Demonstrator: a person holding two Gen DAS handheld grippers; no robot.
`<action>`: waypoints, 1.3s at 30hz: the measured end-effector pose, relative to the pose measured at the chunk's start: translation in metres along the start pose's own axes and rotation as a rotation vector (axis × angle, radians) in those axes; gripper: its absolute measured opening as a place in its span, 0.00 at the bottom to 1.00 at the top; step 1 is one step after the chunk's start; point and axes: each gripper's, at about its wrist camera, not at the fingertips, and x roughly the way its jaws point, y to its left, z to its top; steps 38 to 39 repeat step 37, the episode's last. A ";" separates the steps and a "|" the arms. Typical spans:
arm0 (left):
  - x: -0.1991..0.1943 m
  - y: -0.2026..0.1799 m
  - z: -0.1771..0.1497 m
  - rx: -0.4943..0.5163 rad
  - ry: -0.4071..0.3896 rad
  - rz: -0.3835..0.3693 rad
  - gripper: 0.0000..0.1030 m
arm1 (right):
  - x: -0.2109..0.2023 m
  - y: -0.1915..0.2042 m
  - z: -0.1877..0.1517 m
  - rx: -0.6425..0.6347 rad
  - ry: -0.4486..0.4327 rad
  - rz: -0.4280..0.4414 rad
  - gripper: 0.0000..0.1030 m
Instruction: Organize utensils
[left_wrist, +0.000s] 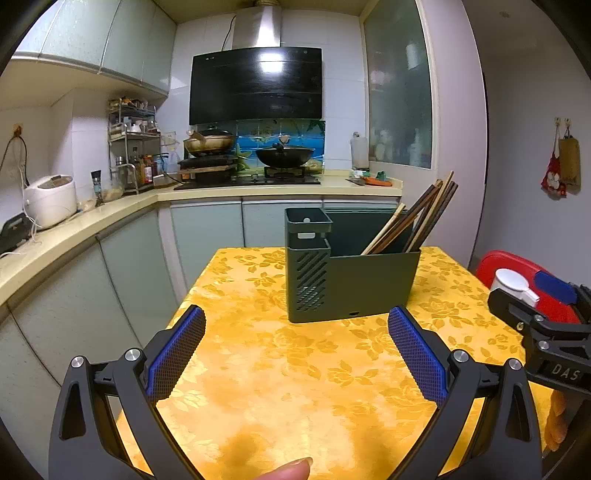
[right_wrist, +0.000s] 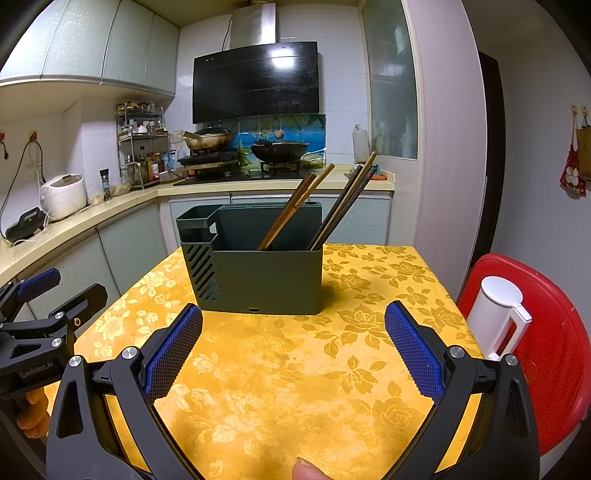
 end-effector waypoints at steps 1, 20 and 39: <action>0.000 0.000 0.000 -0.001 -0.003 -0.002 0.93 | 0.000 0.000 0.000 0.000 0.000 0.001 0.93; 0.002 -0.004 -0.004 0.036 -0.021 0.051 0.93 | -0.001 0.001 -0.006 -0.003 0.006 -0.009 0.93; 0.008 -0.003 -0.003 0.015 0.022 0.047 0.93 | 0.003 0.002 -0.007 -0.003 0.022 -0.004 0.93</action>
